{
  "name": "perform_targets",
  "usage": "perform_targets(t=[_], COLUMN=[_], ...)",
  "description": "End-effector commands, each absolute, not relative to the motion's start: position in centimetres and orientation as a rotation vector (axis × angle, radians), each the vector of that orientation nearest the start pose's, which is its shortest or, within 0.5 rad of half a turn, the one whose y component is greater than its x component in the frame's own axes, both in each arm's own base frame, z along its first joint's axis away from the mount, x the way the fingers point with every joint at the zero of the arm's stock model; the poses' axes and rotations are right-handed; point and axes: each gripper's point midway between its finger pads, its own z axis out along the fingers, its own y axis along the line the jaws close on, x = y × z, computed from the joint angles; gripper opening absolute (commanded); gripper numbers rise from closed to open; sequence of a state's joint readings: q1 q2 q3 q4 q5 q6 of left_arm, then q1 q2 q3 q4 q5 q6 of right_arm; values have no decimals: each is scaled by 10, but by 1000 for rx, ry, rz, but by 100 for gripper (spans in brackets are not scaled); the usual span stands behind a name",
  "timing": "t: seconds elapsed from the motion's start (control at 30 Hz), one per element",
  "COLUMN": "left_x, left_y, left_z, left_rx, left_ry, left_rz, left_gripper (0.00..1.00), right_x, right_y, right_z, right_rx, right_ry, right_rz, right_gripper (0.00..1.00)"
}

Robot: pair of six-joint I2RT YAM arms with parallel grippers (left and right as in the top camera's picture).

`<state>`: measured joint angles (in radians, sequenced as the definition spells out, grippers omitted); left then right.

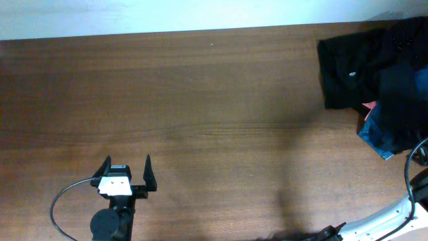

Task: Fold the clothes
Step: 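Reach the right gripper into the clothes pile and grasp a black garment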

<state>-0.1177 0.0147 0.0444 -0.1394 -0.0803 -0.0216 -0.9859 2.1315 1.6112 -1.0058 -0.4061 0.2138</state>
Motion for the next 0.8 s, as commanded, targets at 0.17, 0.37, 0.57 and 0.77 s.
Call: perform_targets(t=[0.17, 0.37, 0.57, 0.77], left_x=[243, 243, 243, 243], left_y=[-13, -13, -13, -13], left_z=[157, 157, 157, 157], left_rx=[25, 25, 25, 25], left_ry=[1677, 1677, 1677, 1677], left_rz=[-17, -17, -17, -17], left_gripper=[99, 99, 99, 100], right_x=[307, 330, 360, 372], right_y=[-288, -277, -249, -187], right_z=[41, 84, 188, 294], right_rx=[1546, 1374, 1039, 715], right_ry=[2368, 2338, 2325, 2341], right_rz=[691, 717, 559, 297], right_gripper=[4, 4, 4, 4])
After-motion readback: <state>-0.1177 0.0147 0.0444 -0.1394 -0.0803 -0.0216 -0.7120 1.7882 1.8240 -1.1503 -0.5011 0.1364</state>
